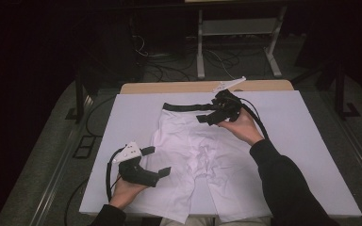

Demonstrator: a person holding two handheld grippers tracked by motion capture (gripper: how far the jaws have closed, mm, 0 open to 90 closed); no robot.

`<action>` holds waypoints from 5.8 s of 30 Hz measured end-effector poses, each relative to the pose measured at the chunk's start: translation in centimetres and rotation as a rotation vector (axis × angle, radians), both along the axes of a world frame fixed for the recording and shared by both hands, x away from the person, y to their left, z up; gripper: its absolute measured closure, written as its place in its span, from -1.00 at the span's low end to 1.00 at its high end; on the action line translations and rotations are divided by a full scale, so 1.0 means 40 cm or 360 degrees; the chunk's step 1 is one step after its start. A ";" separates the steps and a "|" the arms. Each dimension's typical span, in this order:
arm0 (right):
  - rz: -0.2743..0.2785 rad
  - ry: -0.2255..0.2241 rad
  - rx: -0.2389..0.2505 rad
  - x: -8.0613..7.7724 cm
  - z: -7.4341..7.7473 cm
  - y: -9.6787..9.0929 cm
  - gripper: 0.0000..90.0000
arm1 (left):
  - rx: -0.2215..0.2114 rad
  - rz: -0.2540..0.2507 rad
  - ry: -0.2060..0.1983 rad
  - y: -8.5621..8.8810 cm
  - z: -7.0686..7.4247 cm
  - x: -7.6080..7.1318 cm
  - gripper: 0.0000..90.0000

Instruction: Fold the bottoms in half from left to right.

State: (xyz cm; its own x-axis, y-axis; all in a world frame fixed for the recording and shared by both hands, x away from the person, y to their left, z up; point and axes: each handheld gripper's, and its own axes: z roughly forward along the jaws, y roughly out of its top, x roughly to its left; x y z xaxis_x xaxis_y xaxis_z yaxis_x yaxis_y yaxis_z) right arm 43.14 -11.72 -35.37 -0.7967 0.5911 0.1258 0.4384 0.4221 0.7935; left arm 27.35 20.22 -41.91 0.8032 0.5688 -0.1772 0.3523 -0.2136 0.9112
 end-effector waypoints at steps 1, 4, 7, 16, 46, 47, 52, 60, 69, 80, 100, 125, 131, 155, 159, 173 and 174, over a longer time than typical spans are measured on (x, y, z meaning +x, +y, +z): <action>0.0003 0.0002 0.0001 0.003 0.001 0.003 -1.00 | -0.0001 0.0000 0.0001 0.000 0.000 0.000 -1.00; 0.0005 0.0003 0.0001 0.007 0.003 0.010 -1.00 | 0.0003 -0.0003 0.0000 0.000 0.000 0.000 -1.00; 0.0020 0.0004 -0.0001 0.019 0.005 0.026 -1.00 | -0.0003 0.0000 0.0000 0.000 0.000 0.000 -1.00; 0.0040 0.0016 -0.0008 0.042 0.000 0.065 -1.00 | -0.0003 -0.0004 -0.0002 0.000 0.000 0.000 -1.00; 0.0031 0.0019 0.0002 0.138 -0.027 0.206 -1.00 | -0.0032 -0.0007 -0.0003 0.006 0.003 -0.001 -1.00; 0.0033 0.0016 -0.0002 0.141 -0.030 0.212 -1.00 | -0.0032 -0.0007 -0.0003 0.006 0.003 -0.001 -1.00; 0.0035 0.0022 -0.0008 0.155 -0.046 0.240 -1.00 | -0.0043 0.0001 -0.0006 0.012 0.005 -0.002 -1.00; -0.0003 0.0043 0.0007 0.178 -0.068 0.267 -1.00 | -0.0044 -0.0001 -0.0008 0.013 0.006 -0.003 -1.00; -0.0042 0.0052 0.0000 0.202 -0.085 0.300 -1.00 | -0.0062 0.0003 -0.0008 0.015 0.007 -0.005 -1.00; -0.0105 0.0071 -0.0011 0.232 -0.117 0.337 -1.00 | -0.0063 -0.0006 -0.0011 0.014 0.007 -0.006 -1.00; -0.0224 0.0082 -0.0017 0.274 -0.199 0.366 -0.72 | -0.0065 -0.0006 -0.0009 0.021 0.007 -0.002 -1.00; -0.0260 0.0046 -0.0177 0.276 -0.242 0.432 -0.11 | -0.0072 -0.0009 -0.0010 0.024 0.007 -0.001 -1.00; -0.0288 0.0026 -0.0221 0.273 -0.250 0.436 0.03 | -0.0061 0.0003 -0.0004 0.023 0.006 0.001 -1.00; -0.0341 0.0159 -0.0104 0.263 -0.222 0.391 0.90 | 0.0073 0.0125 0.0133 0.082 0.013 -0.010 -1.00; -0.0343 0.0165 -0.0065 0.261 -0.222 0.385 0.90 | 0.0108 0.0136 0.0193 0.108 0.006 -0.021 -1.00; -0.0325 0.0153 -0.0042 0.253 -0.212 0.375 0.90 | 0.0146 0.0156 0.0245 0.145 0.002 -0.038 -1.00; -0.0325 0.0152 -0.0041 0.252 -0.211 0.374 0.90 | 0.0153 0.0157 0.0248 0.146 0.001 -0.039 -1.00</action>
